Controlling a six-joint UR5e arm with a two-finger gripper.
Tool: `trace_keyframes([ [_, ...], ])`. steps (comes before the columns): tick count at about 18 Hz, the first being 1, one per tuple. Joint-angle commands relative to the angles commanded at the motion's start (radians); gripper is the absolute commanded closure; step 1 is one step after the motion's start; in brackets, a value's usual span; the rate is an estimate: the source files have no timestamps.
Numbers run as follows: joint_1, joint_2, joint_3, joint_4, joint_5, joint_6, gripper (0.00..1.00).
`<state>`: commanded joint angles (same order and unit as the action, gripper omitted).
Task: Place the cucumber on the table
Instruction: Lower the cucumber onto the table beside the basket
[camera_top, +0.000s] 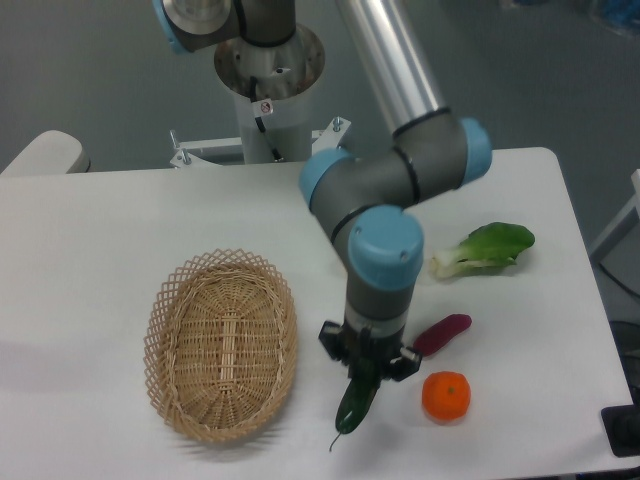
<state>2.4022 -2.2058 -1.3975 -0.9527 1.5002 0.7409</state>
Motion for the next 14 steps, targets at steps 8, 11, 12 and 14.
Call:
trace_keyframes([
  [8, -0.003, -0.040, -0.026, 0.014, 0.002, 0.002, 0.81],
  [11, -0.003, -0.037, -0.057, 0.015, 0.000, 0.002, 0.79],
  [12, -0.003, -0.035, -0.057, 0.015, 0.000, 0.003, 0.79],
  [14, -0.003, -0.035, -0.055, 0.015, 0.000, 0.006, 0.74],
])
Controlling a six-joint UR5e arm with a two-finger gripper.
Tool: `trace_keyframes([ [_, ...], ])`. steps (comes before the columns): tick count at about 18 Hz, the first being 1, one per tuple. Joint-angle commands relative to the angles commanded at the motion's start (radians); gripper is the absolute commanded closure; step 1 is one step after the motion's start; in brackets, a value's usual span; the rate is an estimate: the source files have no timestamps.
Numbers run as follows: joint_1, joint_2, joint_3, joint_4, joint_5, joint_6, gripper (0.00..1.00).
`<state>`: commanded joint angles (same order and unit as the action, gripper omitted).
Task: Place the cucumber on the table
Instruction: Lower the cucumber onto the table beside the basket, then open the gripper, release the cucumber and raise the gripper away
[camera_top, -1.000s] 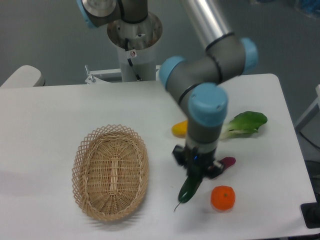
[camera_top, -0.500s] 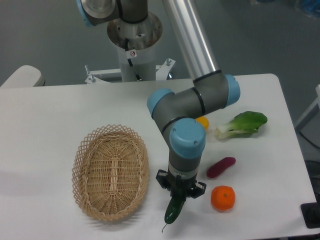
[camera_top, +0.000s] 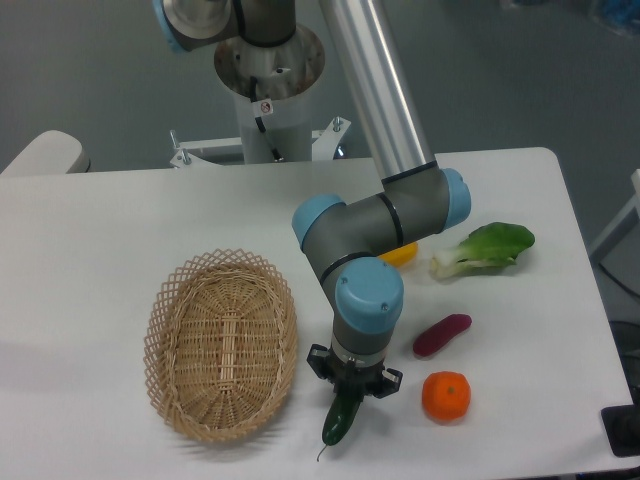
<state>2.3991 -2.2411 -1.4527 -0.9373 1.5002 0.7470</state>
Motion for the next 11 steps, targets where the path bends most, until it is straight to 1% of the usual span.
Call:
trace_keyframes([
  [1, 0.000, 0.002, 0.006, 0.000, 0.000, 0.000, 0.57],
  [2, 0.002, 0.002, 0.012, 0.002, 0.000, 0.005, 0.33],
  [4, 0.008, 0.006, 0.023, 0.002, 0.000, 0.015, 0.08],
  [5, 0.014, 0.008, 0.032, 0.000, 0.000, 0.021, 0.00],
  [8, 0.034, 0.035, 0.064, -0.002, -0.002, 0.026, 0.00],
  [9, 0.046, 0.046, 0.084, -0.008, 0.000, 0.047, 0.00],
  [11, 0.083, 0.072, 0.103, -0.018, 0.000, 0.131, 0.00],
])
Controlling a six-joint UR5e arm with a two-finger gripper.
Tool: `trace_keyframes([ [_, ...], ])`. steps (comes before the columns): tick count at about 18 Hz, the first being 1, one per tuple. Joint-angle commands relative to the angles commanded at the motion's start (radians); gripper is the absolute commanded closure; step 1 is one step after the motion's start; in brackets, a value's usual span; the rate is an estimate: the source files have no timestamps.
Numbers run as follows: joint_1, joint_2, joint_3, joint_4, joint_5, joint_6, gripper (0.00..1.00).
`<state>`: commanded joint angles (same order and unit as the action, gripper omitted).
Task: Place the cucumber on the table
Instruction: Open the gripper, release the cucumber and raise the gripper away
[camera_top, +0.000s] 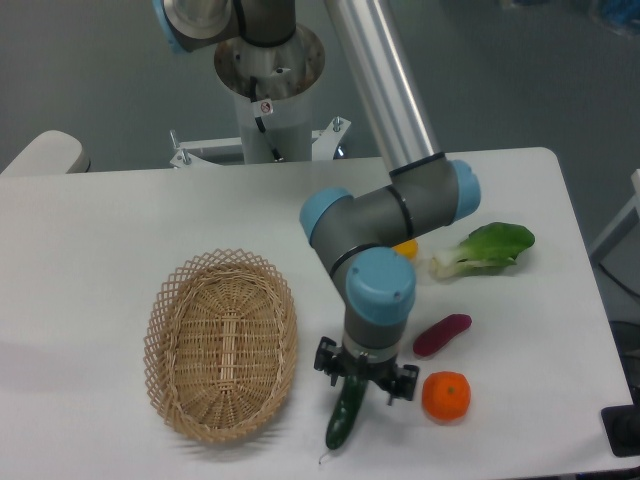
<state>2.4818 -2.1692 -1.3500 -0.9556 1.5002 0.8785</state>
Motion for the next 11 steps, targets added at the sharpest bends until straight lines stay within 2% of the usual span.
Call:
trace_keyframes([
  [2, 0.046, 0.028, -0.005, -0.012, -0.003, 0.110, 0.00],
  [6, 0.132, 0.071, -0.001, -0.109, -0.002, 0.328, 0.00],
  [11, 0.212, 0.109, -0.001, -0.141, 0.008, 0.497, 0.00],
])
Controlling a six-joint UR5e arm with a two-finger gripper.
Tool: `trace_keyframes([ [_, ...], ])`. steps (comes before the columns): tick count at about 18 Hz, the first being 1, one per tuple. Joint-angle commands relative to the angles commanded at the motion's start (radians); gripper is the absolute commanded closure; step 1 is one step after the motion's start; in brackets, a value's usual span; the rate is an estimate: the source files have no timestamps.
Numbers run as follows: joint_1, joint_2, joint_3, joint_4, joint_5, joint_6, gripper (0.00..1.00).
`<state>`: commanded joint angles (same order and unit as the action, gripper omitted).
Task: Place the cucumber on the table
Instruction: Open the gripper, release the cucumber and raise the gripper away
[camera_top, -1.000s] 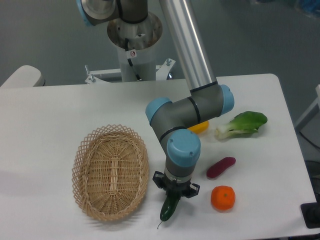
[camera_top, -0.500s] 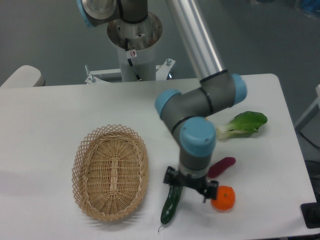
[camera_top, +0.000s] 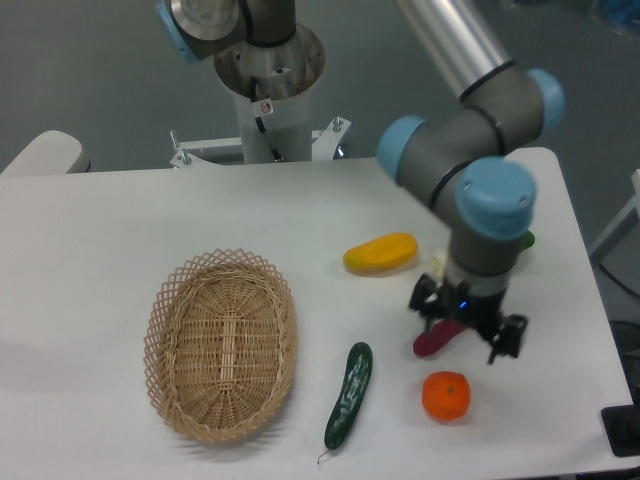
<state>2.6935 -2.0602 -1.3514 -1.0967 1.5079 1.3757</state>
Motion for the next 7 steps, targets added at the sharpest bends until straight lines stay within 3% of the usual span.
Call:
trace_keyframes([
  [3, 0.031, 0.011, 0.003, -0.025, 0.000, 0.104, 0.00],
  [7, 0.035, 0.011, 0.002, -0.025, -0.002, 0.111, 0.00],
])
